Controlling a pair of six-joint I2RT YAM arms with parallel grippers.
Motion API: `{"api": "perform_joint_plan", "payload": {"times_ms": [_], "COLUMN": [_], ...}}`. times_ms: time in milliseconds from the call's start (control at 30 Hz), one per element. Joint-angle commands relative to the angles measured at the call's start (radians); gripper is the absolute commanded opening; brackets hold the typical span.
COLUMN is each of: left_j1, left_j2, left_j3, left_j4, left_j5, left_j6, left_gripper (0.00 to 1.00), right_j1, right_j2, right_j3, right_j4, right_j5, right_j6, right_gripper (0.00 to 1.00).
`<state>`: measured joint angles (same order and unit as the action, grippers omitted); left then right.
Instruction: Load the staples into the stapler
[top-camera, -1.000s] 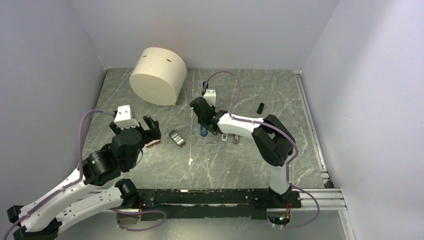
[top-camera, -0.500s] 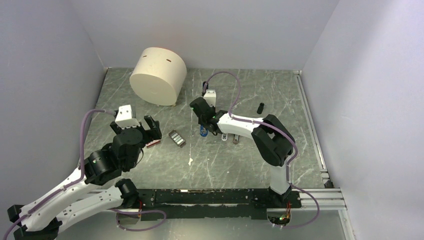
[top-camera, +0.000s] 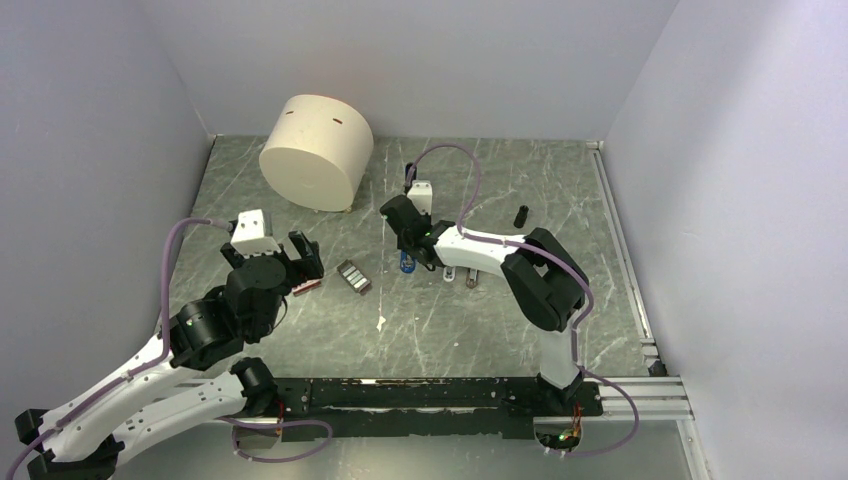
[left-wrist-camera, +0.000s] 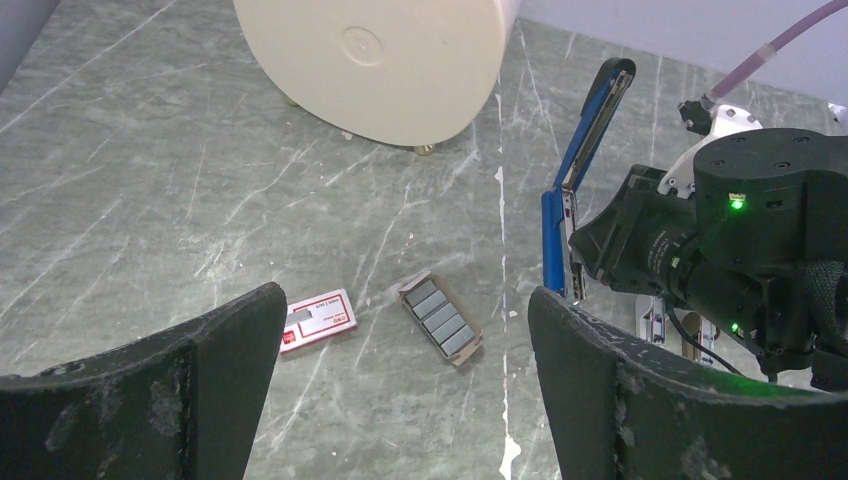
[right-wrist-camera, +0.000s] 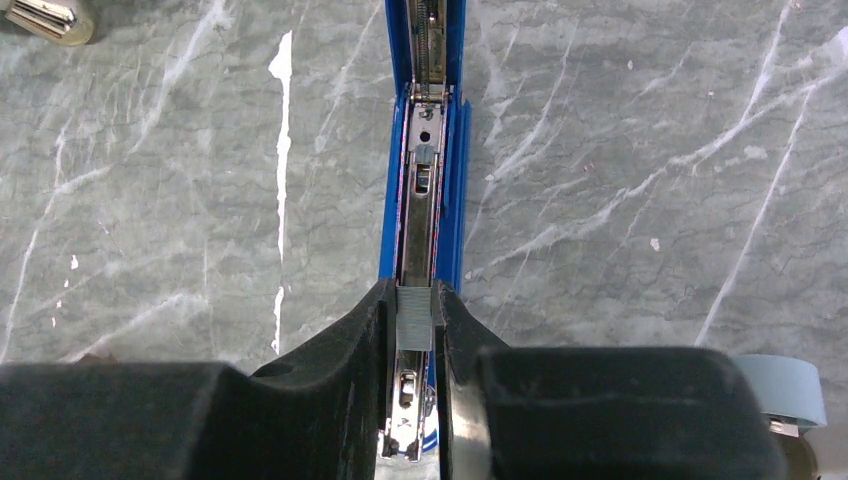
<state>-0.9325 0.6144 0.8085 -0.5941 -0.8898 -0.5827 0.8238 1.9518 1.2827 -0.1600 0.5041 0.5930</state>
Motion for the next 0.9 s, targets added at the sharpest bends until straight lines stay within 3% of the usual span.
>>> {"api": "perform_joint_plan", "payload": {"times_ms": [0, 467, 867], "left_j1": [-0.003, -0.003, -0.003], "left_j2": [0.000, 0.004, 0.002], "left_j3": [0.004, 0.004, 0.004], "left_j4": [0.024, 0.028, 0.027], "left_j5": [-0.008, -0.007, -0.006], "left_j6": [0.011, 0.013, 0.012], "left_gripper": [0.95, 0.95, 0.95], "right_j1": [-0.008, -0.008, -0.008], "right_j2": [0.018, -0.052, -0.014], "right_j3": [0.018, 0.009, 0.013], "right_j4": [0.003, 0.023, 0.024], "right_j5": [0.008, 0.008, -0.001], "right_j6": [0.002, -0.002, -0.001], "right_gripper": [0.21, 0.21, 0.21]}}
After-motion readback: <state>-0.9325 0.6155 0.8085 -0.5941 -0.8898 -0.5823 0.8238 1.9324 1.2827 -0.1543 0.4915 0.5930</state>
